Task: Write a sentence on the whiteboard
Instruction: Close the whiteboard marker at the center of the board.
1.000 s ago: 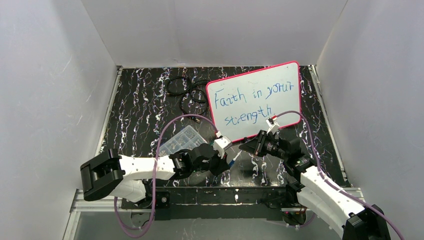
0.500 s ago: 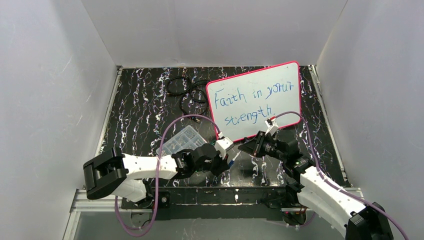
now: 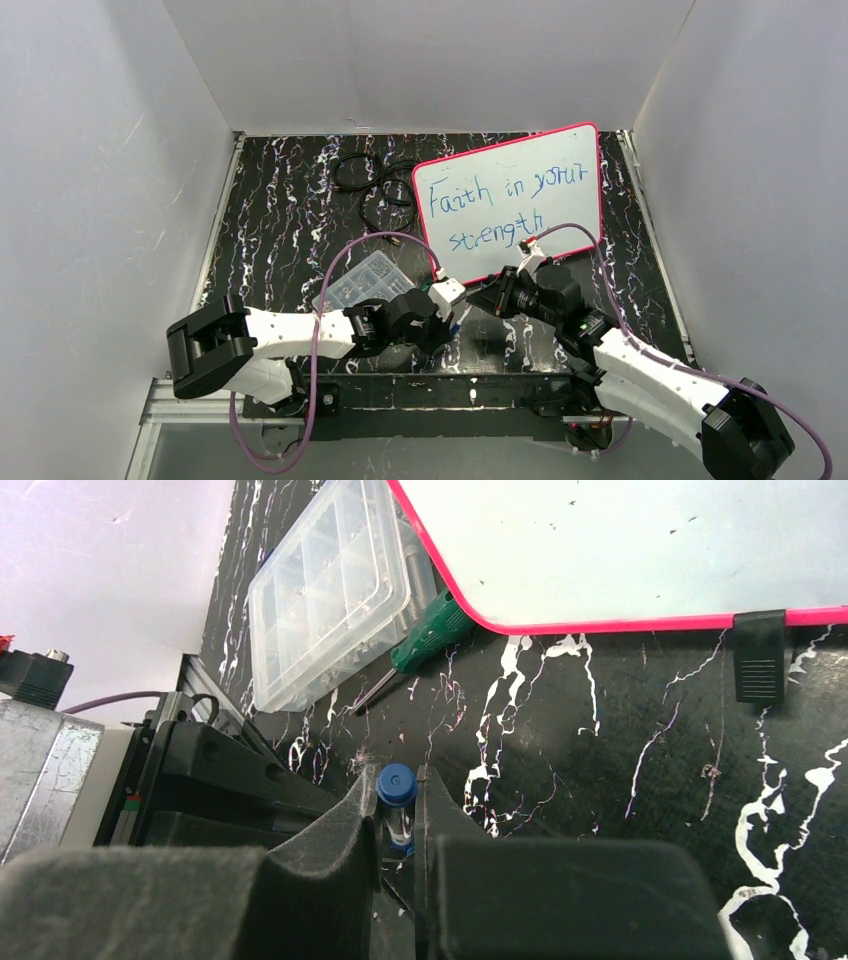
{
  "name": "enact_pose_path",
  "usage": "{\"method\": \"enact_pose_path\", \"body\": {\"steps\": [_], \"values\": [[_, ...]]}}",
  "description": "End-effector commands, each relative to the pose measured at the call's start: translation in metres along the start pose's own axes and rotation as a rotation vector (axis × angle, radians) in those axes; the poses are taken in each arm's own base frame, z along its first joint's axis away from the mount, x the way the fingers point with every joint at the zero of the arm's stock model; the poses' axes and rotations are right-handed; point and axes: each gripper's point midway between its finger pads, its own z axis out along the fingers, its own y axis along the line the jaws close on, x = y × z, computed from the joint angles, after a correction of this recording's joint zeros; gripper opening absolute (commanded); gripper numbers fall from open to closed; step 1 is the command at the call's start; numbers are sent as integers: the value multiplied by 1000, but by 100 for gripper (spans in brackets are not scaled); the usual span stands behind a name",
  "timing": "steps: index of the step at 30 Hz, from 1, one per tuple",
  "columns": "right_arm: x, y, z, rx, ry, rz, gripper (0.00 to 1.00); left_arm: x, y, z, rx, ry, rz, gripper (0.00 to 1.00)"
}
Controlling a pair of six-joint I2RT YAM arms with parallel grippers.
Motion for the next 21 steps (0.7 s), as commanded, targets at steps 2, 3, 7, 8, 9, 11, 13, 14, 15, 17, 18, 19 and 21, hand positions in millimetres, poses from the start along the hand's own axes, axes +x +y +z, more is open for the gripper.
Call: {"method": "enact_pose_path", "body": {"steps": [2,3,7,8,9,11,13,14,15,17,18,19,21], "values": [[61,-4,-8,-8,249,12,1,-118,-8,-15,-18,-384,-25,0],[63,-3,-7,-6,253,8,1,-118,-7,-15,-20,-386,-27,0],[68,-4,-7,1,270,0,1,-123,-5,-17,-25,-400,-28,0],[70,-4,-6,0,276,-3,1,-124,-5,-17,-26,-402,-29,0],[71,-3,-6,-1,279,-5,1,-125,-4,-17,-27,-405,-30,0],[72,-2,-5,0,280,-8,1,-125,-4,-17,-27,-406,-31,0],[71,-2,-5,5,280,-11,1,-126,-4,-17,-23,-408,-31,0],[69,-2,-5,17,271,-10,1,-125,-5,-17,-20,-405,-30,0],[67,-4,-4,33,259,-6,1,-123,-5,-17,-17,-401,-31,0],[60,-9,-5,76,216,9,1,-117,-5,-17,-11,-389,-35,0],[55,-10,-6,91,188,15,1,-112,-4,-17,-8,-379,-34,0],[49,-11,-8,106,152,25,2,-106,-2,-17,-11,-365,-41,0],[42,-21,-12,163,99,47,5,-94,2,-18,-18,-340,-56,11]]}}
